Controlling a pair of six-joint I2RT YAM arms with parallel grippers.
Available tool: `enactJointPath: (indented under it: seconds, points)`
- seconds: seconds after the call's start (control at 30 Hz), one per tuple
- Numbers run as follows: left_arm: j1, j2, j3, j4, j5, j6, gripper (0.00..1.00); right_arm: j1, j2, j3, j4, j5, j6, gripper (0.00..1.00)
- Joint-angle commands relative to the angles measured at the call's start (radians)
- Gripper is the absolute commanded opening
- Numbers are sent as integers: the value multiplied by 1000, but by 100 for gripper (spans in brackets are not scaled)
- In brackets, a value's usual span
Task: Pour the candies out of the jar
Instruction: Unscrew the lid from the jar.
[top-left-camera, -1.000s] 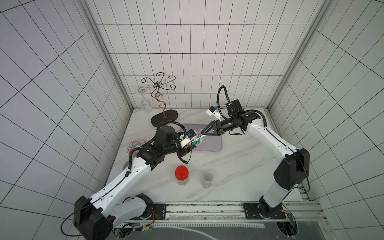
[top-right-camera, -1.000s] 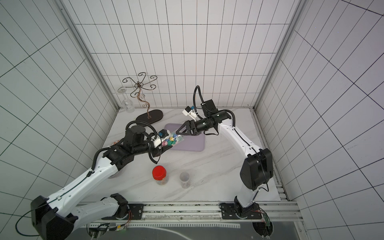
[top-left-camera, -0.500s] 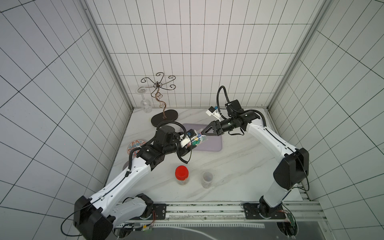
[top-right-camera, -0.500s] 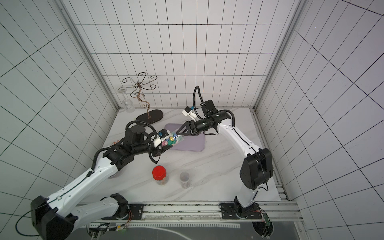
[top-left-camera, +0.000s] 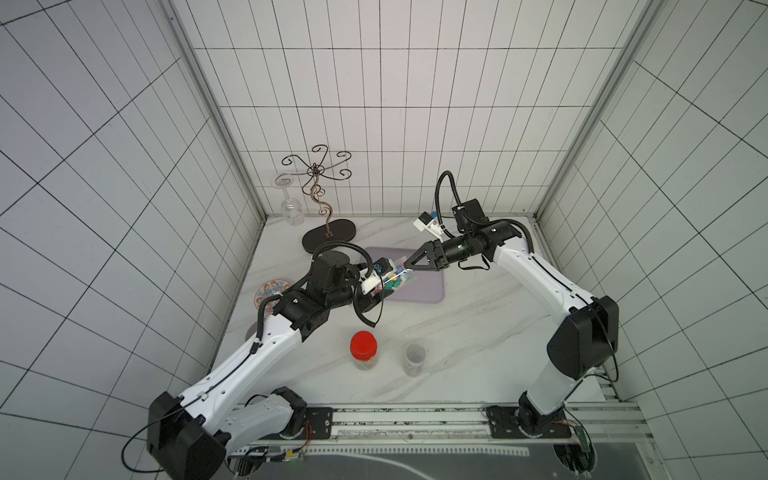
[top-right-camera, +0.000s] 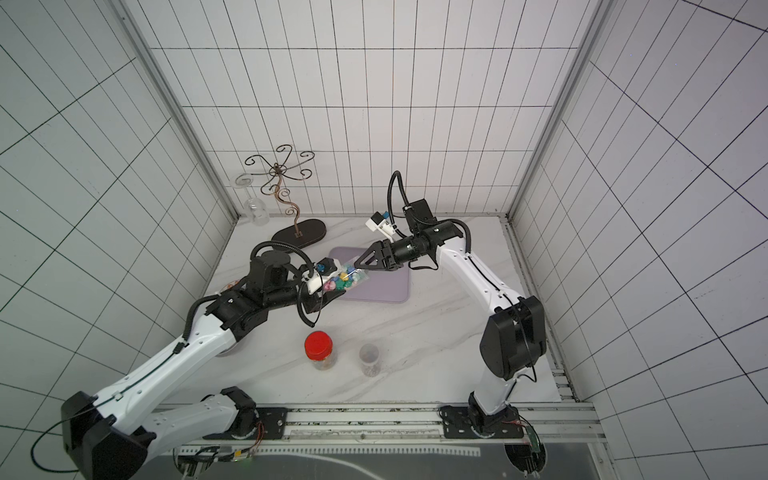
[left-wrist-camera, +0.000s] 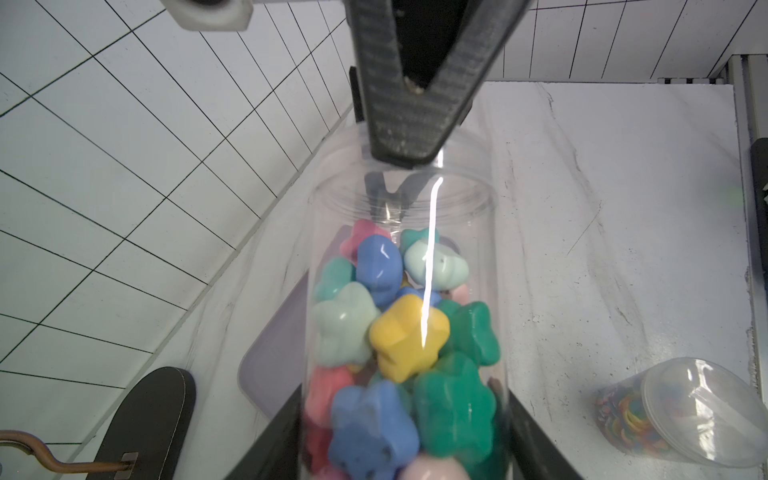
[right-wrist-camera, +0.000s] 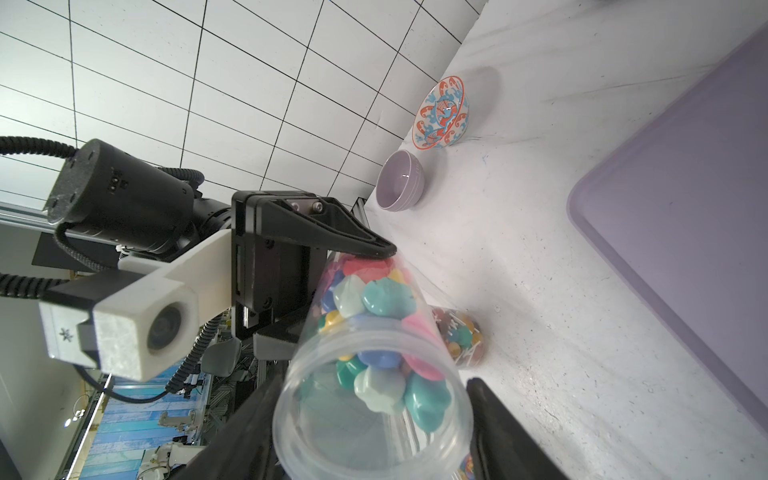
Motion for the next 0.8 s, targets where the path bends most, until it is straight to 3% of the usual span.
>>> enactJointPath:
  seconds: [0.0,0.37,0.77]
  points:
    - [-1,-12,18,49,11,-5,41,-4,-42,-46,-2,-87,-27,66]
    - [-1,2,17,84,87,-43,41,-11,-63,-81,6,-115,-98,56]
    - [1,43,61,97,216,-111,42,-14,-149,-175,10,-158,-374,45]
